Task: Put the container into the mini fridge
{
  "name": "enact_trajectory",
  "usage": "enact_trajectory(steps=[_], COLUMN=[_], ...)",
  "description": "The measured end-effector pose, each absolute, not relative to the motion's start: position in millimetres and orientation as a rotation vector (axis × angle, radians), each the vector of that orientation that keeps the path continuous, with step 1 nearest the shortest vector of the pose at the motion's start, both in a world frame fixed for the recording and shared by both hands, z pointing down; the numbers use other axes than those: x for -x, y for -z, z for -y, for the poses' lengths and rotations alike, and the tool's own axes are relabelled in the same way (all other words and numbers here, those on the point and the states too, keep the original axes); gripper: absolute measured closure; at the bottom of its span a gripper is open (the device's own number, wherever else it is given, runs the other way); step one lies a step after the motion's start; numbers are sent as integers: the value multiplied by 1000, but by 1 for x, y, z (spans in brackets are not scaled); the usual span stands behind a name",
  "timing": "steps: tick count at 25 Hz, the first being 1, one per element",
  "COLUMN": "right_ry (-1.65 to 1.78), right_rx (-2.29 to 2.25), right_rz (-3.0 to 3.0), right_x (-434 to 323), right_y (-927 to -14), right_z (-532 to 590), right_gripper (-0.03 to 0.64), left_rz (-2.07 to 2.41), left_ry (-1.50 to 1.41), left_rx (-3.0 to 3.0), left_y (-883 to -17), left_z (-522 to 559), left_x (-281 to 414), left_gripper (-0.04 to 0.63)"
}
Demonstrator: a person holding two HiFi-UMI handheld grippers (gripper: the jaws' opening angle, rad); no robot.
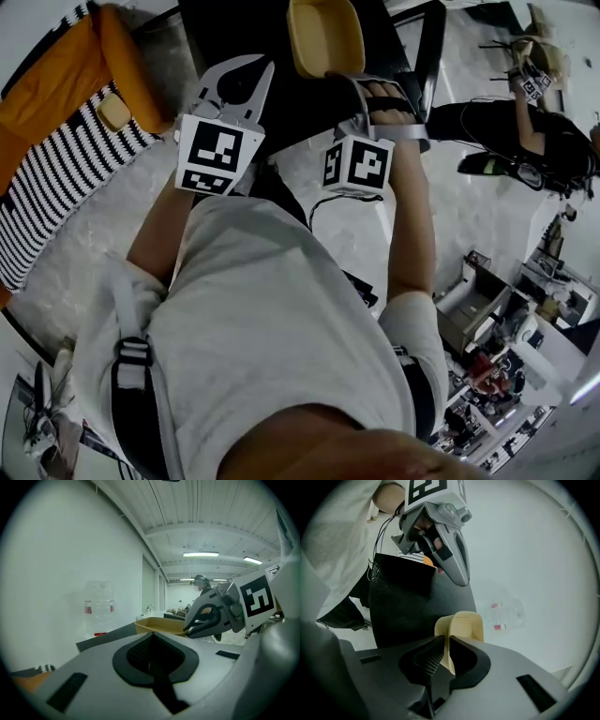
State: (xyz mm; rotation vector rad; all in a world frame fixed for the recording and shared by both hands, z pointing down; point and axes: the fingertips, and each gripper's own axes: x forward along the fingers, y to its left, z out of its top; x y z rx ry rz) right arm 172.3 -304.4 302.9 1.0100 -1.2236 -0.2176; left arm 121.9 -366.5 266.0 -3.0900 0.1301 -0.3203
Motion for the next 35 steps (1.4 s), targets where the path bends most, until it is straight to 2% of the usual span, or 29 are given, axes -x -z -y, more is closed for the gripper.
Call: enact_trajectory(steps=[24,35], right_ry=[509,614], right_rx=[-907,-833], right_rz=[1479,1500], right_x=[-181,-157], right_y=[-301,-301], right_z=[285,272], right_gripper=[563,565], left_rz=[-933,-1061], left_ry=[538,647], left_rx=[2836,2810], left_y=[-269,-279], left_z=[322,304], left_x=[-99,-67], left_gripper=[583,583])
